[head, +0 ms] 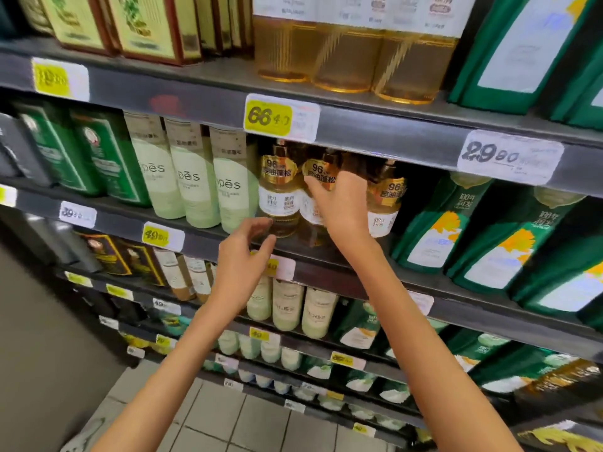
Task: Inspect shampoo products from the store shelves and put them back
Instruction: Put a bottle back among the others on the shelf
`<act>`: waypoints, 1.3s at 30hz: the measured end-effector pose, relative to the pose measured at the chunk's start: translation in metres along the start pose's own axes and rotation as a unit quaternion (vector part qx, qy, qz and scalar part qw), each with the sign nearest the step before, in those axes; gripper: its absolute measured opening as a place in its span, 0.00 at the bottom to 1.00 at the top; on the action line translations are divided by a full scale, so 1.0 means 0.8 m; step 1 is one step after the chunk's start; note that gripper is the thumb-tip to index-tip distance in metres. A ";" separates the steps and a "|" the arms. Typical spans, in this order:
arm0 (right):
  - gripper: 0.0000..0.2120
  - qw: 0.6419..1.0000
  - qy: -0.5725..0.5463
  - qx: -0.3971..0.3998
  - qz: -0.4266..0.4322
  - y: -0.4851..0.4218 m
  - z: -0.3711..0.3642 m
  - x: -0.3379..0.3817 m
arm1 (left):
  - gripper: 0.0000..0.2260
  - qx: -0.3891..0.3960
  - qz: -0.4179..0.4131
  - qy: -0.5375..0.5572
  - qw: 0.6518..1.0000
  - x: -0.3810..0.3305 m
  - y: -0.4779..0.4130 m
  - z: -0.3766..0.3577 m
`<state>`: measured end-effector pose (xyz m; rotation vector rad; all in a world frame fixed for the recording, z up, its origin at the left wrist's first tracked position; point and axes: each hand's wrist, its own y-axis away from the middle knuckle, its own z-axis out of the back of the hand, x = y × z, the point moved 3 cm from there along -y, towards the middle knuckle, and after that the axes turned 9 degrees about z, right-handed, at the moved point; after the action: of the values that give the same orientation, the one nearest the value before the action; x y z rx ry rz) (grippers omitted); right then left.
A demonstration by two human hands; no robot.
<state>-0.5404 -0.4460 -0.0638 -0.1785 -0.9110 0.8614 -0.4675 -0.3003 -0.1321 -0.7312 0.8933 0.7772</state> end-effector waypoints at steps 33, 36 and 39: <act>0.14 0.875 -0.398 0.092 -0.261 0.179 -0.038 -0.005 | 0.28 0.268 0.177 0.101 0.942 0.075 0.143 0.000; 0.22 0.804 -0.501 0.133 -0.292 0.204 -0.051 -0.027 | 0.19 0.302 0.185 0.110 0.929 0.083 0.143 0.007; 0.31 0.700 -0.625 0.159 -0.307 0.222 -0.061 -0.033 | 0.27 0.348 0.191 0.139 0.907 0.080 0.139 0.016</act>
<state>-0.6146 -0.3372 -0.1955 1.1243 -1.8996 0.3843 -0.5288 -0.2151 -0.2076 -0.0209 1.4968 0.6295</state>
